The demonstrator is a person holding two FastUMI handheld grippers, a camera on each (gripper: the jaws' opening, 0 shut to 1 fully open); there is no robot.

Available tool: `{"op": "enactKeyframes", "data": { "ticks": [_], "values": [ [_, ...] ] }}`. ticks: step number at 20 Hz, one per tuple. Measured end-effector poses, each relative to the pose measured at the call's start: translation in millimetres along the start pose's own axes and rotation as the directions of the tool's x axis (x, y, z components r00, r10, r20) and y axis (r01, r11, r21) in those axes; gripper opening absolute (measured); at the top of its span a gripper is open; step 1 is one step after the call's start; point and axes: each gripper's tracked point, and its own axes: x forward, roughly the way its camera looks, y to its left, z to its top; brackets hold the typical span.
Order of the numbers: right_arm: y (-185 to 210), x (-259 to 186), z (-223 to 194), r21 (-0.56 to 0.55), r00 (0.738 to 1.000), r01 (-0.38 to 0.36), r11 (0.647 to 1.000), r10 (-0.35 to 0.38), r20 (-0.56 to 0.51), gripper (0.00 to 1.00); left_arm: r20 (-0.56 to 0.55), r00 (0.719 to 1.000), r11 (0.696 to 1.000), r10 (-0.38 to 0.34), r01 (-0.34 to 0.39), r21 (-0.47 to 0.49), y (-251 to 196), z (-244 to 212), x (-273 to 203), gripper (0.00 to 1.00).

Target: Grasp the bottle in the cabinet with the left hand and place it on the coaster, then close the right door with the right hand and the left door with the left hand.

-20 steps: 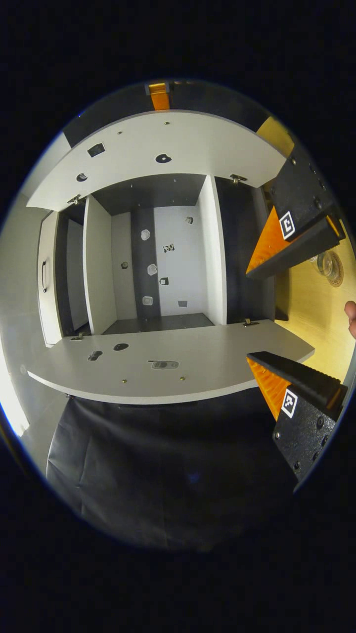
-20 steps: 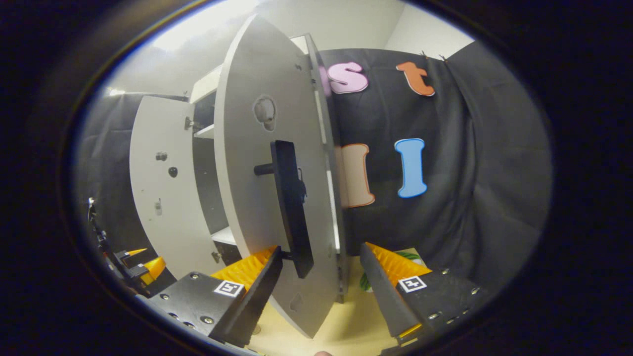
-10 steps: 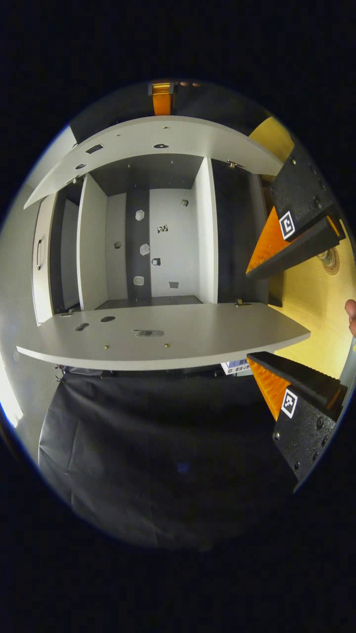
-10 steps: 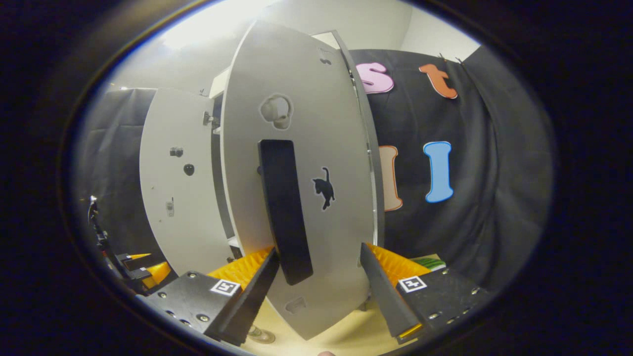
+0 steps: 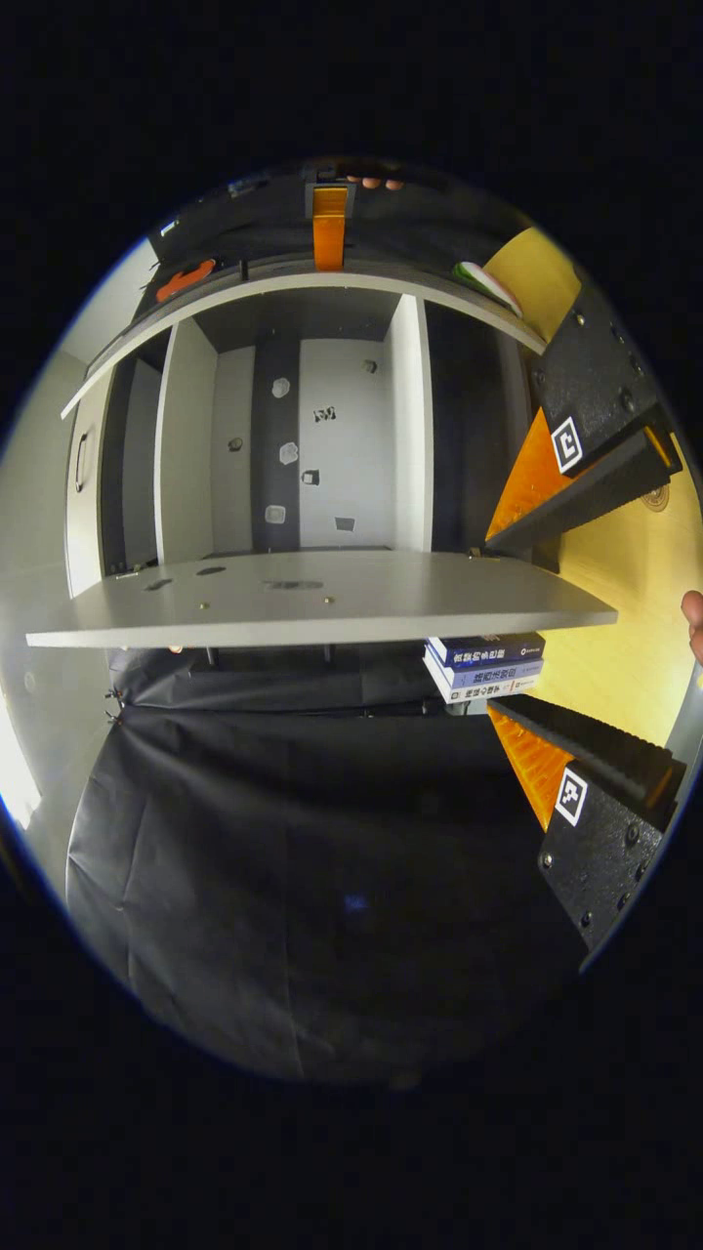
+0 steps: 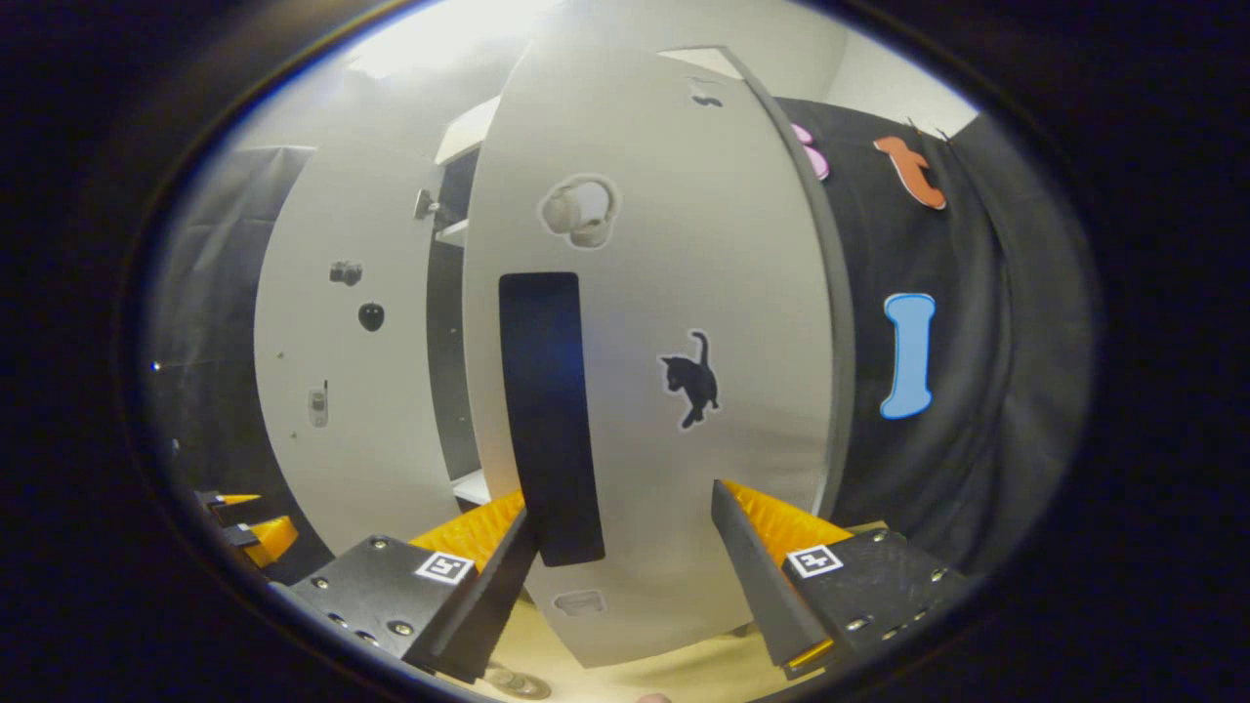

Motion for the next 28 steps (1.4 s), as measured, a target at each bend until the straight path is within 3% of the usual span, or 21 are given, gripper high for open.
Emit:
{"op": "enactKeyframes", "data": {
  "ticks": [7,12,22,27,28],
  "values": [
    [18.2,48.7,1.0,-0.016,0.999,0.033,0.999,-0.033,0.016,1.0,0.01,1.0,1.0,0.016,-0.016,-0.022,32.2,10.4,15.5,0.94],
    [24.3,73.6,3.0,-0.031,0.994,0.101,0.994,-0.1,0.035,1.0,0.025,1.0,1.0,-0.011,0.012,-0.025,44.4,23.2,26.4,0.94],
    [22.2,82.5,0.8,-0.033,0.964,0.258,0.965,-0.256,0.068,1.0,0.044,0.997,0.995,-0.069,0.072,-0.066,74.5,41.5,43.7,0.96],
    [21.5,85.7,-0.4,-0.037,0.951,0.304,0.952,-0.301,0.073,0.96,0.047,0.995,0.991,-0.091,0.095,-0.09,86.6,47.1,54.6,0.91],
    [21.2,86.0,-1.0,-0.038,0.948,0.311,0.95,-0.308,0.073,1.0,0.052,0.993,0.99,-0.107,0.111,-0.092,85.1,50.6,56.3,0.89]
  ]
}}
